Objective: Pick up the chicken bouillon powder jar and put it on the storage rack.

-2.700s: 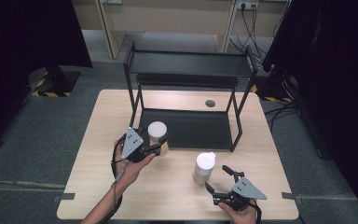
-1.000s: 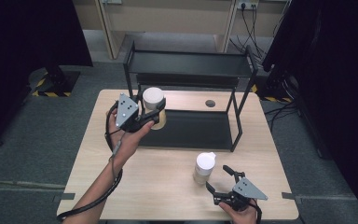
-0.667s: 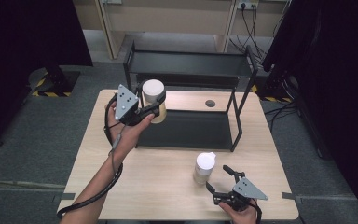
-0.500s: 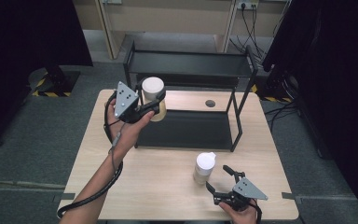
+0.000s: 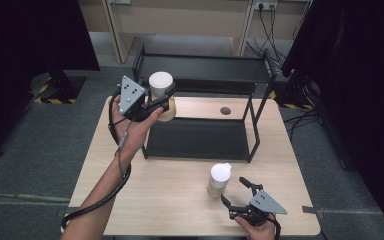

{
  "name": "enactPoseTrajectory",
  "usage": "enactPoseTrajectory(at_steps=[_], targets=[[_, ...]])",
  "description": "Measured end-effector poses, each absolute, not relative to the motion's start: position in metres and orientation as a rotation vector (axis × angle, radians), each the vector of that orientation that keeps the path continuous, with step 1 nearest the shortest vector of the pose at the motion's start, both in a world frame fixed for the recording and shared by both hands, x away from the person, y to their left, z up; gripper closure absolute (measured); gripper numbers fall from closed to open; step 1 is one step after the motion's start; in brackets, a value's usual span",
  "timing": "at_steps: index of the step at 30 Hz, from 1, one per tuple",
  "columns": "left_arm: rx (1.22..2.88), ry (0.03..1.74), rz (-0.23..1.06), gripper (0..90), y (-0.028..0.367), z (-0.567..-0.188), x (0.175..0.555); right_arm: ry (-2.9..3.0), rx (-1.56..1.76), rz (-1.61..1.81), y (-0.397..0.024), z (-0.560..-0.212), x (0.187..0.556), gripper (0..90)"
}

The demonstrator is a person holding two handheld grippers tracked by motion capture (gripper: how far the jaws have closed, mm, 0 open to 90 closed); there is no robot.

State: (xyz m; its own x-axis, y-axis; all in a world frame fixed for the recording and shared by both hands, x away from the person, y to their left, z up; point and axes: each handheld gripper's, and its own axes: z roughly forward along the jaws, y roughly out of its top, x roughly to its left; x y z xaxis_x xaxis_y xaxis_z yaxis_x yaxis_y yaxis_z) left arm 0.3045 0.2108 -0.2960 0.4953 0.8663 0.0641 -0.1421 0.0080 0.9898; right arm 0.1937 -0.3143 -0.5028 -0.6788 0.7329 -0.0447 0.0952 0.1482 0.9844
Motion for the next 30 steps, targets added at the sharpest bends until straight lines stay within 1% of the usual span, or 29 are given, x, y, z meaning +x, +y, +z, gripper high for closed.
enactPoseTrajectory(at_steps=[20,30], targets=[[1.321,0.724,0.919,33.1,0.208,-0.26,0.316,1.899,0.792,1.571,-0.315,-0.503,0.194,9.6],[1.308,0.74,0.922,33.1,0.21,-0.25,0.319,1.901,0.79,1.57,-0.315,-0.503,0.194,9.6]])
